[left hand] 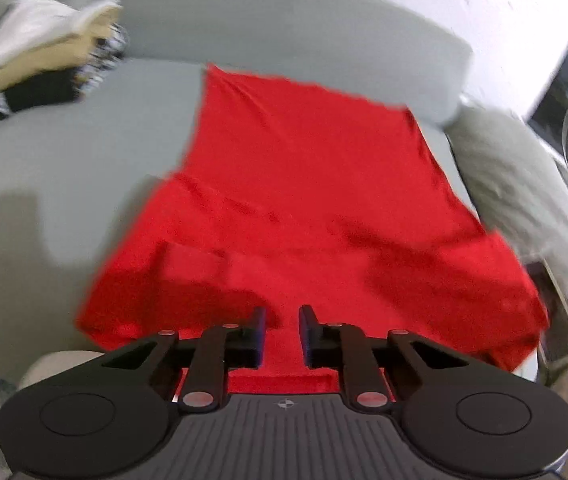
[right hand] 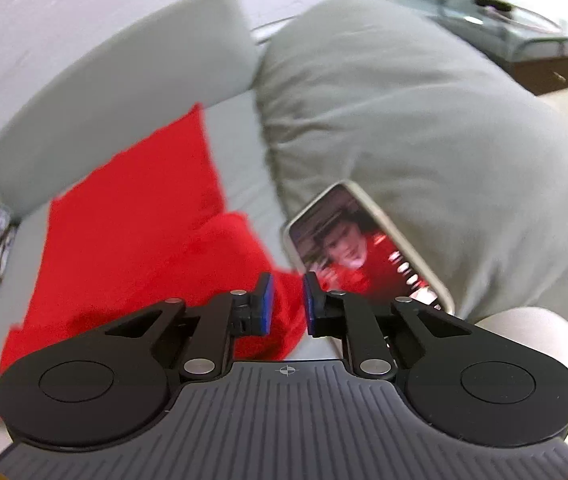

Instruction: Fold clothes

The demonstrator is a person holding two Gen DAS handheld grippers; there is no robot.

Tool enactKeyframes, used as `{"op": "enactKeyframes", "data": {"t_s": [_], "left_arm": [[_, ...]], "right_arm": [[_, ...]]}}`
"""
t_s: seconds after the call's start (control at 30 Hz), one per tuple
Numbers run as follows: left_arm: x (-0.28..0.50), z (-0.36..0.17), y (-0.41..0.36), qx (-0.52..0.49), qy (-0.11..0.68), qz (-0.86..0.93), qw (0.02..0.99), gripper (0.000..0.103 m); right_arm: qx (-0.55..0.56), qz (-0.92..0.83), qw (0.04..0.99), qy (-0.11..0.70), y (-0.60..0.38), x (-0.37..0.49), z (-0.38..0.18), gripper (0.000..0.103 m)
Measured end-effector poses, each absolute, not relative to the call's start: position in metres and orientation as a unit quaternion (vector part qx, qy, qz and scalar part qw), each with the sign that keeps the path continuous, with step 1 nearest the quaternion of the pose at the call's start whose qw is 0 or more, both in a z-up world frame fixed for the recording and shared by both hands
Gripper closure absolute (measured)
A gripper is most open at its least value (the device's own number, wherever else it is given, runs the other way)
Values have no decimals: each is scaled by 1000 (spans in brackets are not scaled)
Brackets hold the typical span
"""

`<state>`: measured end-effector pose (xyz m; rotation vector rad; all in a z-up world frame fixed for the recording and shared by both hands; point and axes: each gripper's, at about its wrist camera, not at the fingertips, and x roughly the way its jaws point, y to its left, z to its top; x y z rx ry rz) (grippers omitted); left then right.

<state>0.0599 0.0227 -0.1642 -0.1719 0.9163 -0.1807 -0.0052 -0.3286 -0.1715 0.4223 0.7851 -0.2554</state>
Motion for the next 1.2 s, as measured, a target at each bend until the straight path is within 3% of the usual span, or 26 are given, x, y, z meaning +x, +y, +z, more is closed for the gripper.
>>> {"op": "enactKeyframes", "data": {"t_s": [0.13,0.37,0.67,0.7,0.73,0.9,1.0,1.2], "left_arm": [[76,-180,28,-102,459,-79,879,87],[76,-186,40,-144,472,-66,867,87],[77,-189,38,-140,470,-60,869,87],[77,-189,39,-143,470,-59,869,87],[77,-190,40,-147,470,-59,868,87],[77,-191,43,-166,467,-54,867,89],[76,-191,43,-165,466,-54,867,89],[66,-176,40,-157,435,-67,884,94]], "right_arm": [[168,-100,896,399,-343,-4,-169,59],[407,-62,818,401,-390,-14,-202,60],[428,-102,785,436,-374,20,-227,67],[427,-107,785,437,-374,23,-230,79],[422,-113,789,432,-373,24,-231,103],[398,-174,814,386,-371,3,-215,103],[363,-187,821,398,-363,-5,-205,103],[334,-166,847,380,-365,-12,-179,92]]}}
